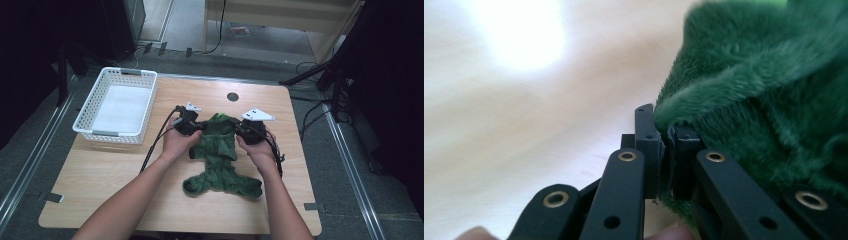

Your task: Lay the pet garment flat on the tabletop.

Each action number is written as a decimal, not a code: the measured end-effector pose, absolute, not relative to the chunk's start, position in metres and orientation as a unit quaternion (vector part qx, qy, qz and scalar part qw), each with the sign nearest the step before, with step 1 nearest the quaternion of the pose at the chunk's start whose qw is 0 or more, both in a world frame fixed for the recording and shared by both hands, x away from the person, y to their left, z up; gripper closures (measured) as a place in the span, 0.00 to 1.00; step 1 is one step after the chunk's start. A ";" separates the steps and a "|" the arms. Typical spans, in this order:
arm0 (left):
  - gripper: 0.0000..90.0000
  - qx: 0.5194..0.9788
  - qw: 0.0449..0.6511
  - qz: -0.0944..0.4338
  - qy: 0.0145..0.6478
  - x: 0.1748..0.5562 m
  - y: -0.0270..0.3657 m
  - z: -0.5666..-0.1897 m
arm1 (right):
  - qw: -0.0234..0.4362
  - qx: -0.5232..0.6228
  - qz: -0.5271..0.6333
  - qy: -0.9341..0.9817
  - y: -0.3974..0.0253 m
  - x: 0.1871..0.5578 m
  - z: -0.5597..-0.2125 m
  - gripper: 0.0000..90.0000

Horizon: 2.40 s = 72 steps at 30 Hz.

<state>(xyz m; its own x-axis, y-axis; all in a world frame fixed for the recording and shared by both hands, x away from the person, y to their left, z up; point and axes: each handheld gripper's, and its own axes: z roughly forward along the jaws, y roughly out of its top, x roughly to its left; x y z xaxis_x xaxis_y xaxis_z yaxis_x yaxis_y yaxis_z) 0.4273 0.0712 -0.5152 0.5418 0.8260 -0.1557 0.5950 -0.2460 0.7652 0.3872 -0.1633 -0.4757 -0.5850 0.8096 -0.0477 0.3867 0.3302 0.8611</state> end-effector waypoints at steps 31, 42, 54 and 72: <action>0.82 0.789 0.385 0.047 0.477 0.445 0.083 -0.531 | 0.115 0.517 0.316 0.787 -0.114 0.453 -0.511 0.96; 0.65 0.800 0.372 0.045 0.468 0.449 0.071 -0.528 | 0.113 0.523 0.401 0.743 -0.144 0.428 -0.493 0.74; 0.77 0.765 0.424 0.071 0.480 0.452 0.064 -0.517 | 0.109 0.421 0.443 0.784 -0.141 0.296 -0.493 0.81; 0.78 0.783 0.370 0.019 0.500 0.469 0.044 -0.532 | 0.103 0.401 0.400 0.818 -0.134 0.306 -0.519 0.99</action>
